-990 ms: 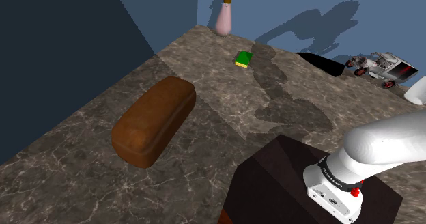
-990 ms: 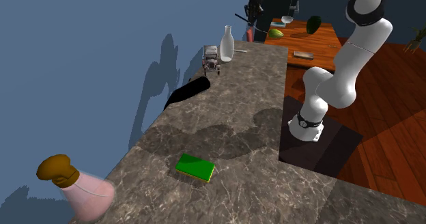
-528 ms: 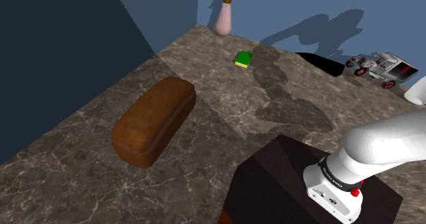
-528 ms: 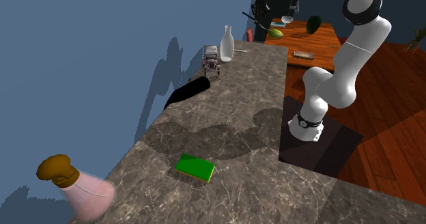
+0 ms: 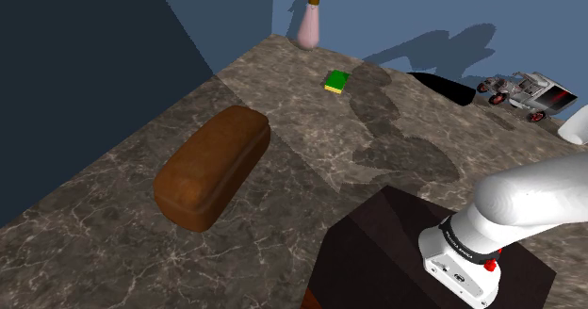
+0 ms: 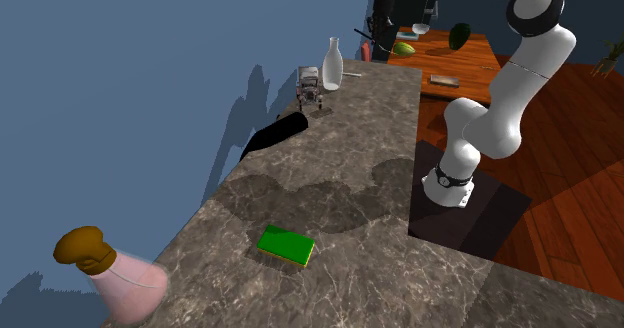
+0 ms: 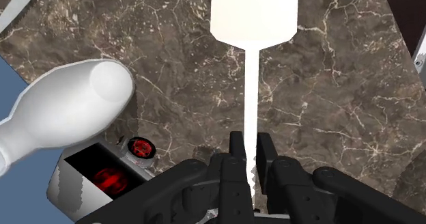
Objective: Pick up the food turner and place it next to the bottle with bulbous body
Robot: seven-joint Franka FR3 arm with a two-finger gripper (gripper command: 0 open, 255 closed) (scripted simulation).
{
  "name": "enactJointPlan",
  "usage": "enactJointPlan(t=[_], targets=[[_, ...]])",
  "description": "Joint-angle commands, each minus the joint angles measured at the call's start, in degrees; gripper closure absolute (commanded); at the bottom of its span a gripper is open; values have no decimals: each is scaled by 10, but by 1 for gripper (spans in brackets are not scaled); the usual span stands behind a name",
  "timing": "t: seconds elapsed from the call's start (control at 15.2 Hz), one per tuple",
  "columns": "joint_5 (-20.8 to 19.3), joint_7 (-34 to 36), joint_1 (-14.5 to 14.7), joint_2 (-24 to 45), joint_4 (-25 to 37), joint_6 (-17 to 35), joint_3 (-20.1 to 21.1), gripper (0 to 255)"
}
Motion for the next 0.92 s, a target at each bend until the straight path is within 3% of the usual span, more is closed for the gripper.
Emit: enactJointPlan(t=[0.0,0.86], targets=[[-6,5,-5,-8,-21,15,5,255],[-25,14,-17,-23,-128,112,-6,255]])
